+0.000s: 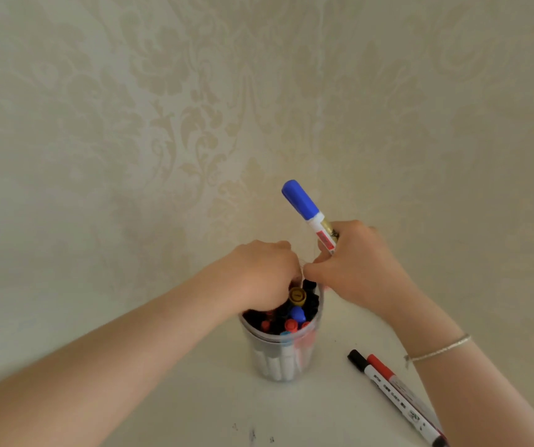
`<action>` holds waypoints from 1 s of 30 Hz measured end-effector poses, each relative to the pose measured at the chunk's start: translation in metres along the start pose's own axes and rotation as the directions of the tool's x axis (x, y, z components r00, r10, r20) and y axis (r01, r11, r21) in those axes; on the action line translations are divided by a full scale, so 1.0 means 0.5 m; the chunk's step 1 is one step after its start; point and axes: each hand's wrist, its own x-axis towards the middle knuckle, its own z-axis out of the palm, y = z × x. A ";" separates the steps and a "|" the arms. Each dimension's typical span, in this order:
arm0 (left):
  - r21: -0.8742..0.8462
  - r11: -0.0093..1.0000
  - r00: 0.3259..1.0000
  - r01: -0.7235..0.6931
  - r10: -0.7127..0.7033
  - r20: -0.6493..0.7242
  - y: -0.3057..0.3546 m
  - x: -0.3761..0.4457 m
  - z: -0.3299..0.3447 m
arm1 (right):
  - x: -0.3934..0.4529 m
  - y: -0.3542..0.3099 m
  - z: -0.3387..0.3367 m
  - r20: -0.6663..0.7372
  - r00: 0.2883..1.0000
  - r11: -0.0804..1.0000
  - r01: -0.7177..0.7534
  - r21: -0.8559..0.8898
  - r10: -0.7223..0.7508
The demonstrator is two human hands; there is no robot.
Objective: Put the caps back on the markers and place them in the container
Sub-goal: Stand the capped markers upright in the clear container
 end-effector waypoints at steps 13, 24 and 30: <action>0.014 0.999 0.999 -0.042 0.042 -0.011 0.016 0.035 -0.002 | 0.012 0.045 0.016 -0.194 0.976 0.995 0.099 -0.011 -0.100; 0.006 0.999 0.985 -0.050 0.050 -0.163 0.015 0.026 0.013 | 0.001 0.073 0.038 -0.262 0.951 0.985 0.172 0.010 -0.164; 0.222 0.973 0.959 0.070 -0.005 -0.282 0.024 0.000 0.002 | 0.000 0.076 0.040 -0.280 0.951 0.991 0.136 -0.003 -0.132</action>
